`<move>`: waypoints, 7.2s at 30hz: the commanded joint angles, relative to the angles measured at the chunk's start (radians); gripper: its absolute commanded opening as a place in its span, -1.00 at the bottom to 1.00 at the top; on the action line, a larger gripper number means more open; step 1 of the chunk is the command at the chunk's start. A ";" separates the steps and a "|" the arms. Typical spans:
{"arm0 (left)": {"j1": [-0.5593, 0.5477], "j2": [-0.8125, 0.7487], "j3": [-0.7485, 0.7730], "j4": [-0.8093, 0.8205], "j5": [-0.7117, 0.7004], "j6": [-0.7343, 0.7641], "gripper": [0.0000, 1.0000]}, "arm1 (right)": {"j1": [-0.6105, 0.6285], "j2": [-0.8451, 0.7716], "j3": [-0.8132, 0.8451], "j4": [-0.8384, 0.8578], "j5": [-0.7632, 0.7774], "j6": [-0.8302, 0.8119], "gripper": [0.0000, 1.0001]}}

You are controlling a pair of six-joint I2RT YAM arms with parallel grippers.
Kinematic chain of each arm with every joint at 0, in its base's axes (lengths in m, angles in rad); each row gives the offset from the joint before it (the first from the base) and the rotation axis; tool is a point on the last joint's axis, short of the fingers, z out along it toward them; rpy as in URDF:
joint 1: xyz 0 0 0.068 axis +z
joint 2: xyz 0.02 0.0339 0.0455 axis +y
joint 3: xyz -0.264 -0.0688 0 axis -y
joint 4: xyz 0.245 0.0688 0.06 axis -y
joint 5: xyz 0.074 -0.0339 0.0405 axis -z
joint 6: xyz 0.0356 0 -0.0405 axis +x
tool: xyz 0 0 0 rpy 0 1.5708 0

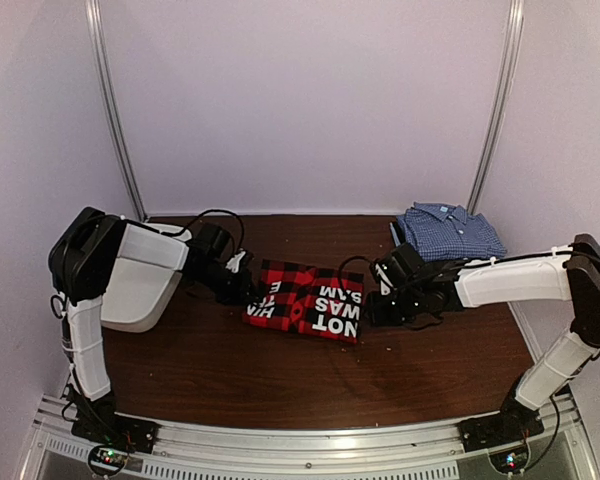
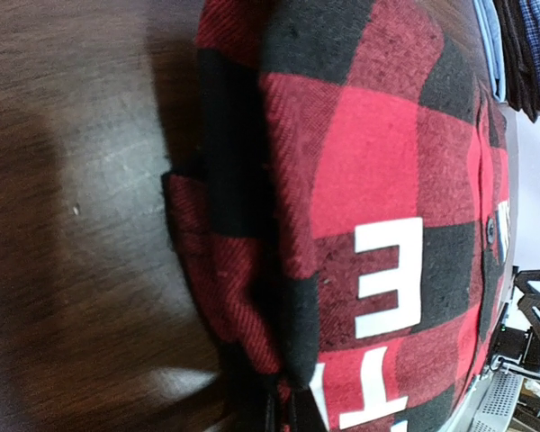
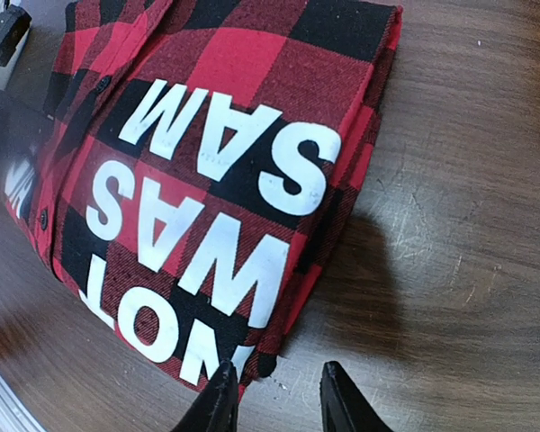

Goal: Fold and stack the long sleeve shirts
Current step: Turn over the square folded shirt at the center of the board, then move the square-folded shirt to the center of the board.

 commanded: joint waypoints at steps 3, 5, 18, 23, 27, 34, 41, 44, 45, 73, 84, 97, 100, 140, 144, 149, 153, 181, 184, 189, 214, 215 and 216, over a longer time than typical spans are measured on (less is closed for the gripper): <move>-0.014 -0.071 -0.035 0.020 -0.022 -0.041 -1.00 | -0.009 0.028 0.063 -0.003 0.035 -0.024 -0.33; -0.013 -0.119 -0.048 0.000 -0.049 -0.038 -1.00 | -0.009 0.044 0.082 -0.001 0.031 -0.031 -0.33; 0.029 -0.380 -0.102 -0.239 -0.146 0.086 -1.00 | 0.047 0.223 0.284 0.057 -0.053 -0.017 -0.37; 0.039 -0.449 -0.053 -0.338 -0.177 0.136 -1.00 | 0.085 0.317 0.398 0.046 -0.060 -0.001 -0.44; 0.047 -0.474 -0.006 -0.400 -0.187 0.171 -1.00 | 0.103 0.393 0.454 0.058 -0.108 0.020 -0.53; 0.050 -0.467 0.126 -0.472 -0.185 0.195 -1.00 | 0.129 0.511 0.575 0.055 -0.157 0.043 -0.55; 0.032 -0.414 0.292 -0.490 -0.137 0.183 -1.00 | 0.130 0.654 0.754 0.138 -0.245 0.104 -0.55; -0.009 -0.353 0.394 -0.507 -0.124 0.173 -1.00 | 0.133 0.706 0.820 0.211 -0.288 0.149 -0.54; -0.025 -0.335 0.427 -0.506 -0.118 0.165 -1.00 | 0.134 0.728 0.842 0.233 -0.299 0.162 -0.55; -0.175 -0.059 0.530 -0.318 -0.028 0.056 -1.00 | -0.041 0.246 0.332 0.270 -0.209 0.105 -0.42; -0.369 0.268 0.873 -0.238 0.009 -0.051 0.18 | -0.143 -0.111 0.061 0.106 -0.038 0.071 -0.15; -0.134 -0.087 0.271 -0.127 -0.131 -0.021 0.16 | -0.110 0.102 0.114 0.151 -0.101 0.037 0.01; -0.070 -0.157 0.130 -0.100 -0.143 -0.010 0.16 | -0.109 0.158 0.146 0.151 -0.103 0.022 0.00; -0.253 -0.492 -0.557 -0.008 -0.079 -0.276 -0.85 | 0.010 -0.002 -0.141 0.012 -0.207 -0.003 -0.36; -0.252 -0.518 -0.529 -0.059 -0.136 -0.261 -0.47 | 0.008 -0.019 -0.108 -0.032 -0.170 -0.015 -0.30; -0.233 -0.552 -0.464 -0.134 -0.217 -0.236 -0.21 | -0.021 -0.049 -0.064 -0.057 -0.118 -0.017 -0.23; -0.162 -0.572 -0.451 -0.139 -0.228 -0.201 -0.19 | -0.059 -0.068 -0.042 -0.055 -0.098 -0.017 -0.23; -0.131 -0.382 -0.259 -0.055 -0.258 -0.066 -0.45 | -0.172 0.043 0.172 -0.124 0.133 -0.117 -0.22; -0.122 -0.420 -0.239 -0.081 -0.299 -0.050 -0.39 | -0.195 0.099 0.229 -0.171 0.251 -0.156 -0.22; -0.120 -0.464 -0.217 -0.097 -0.335 -0.028 -0.25 | -0.236 0.195 0.313 -0.183 0.329 -0.190 -0.23; -0.120 -0.503 -0.295 -0.022 -0.280 -0.061 -0.24 | -0.330 0.604 0.707 -0.350 0.585 -0.241 -0.31; -0.120 -0.501 -0.296 -0.018 -0.277 -0.062 -0.24 | -0.331 0.607 0.706 -0.353 0.591 -0.242 -0.31; -0.120 -0.499 -0.298 -0.015 -0.274 -0.063 -0.24 | -0.333 0.611 0.703 -0.353 0.591 -0.242 -0.31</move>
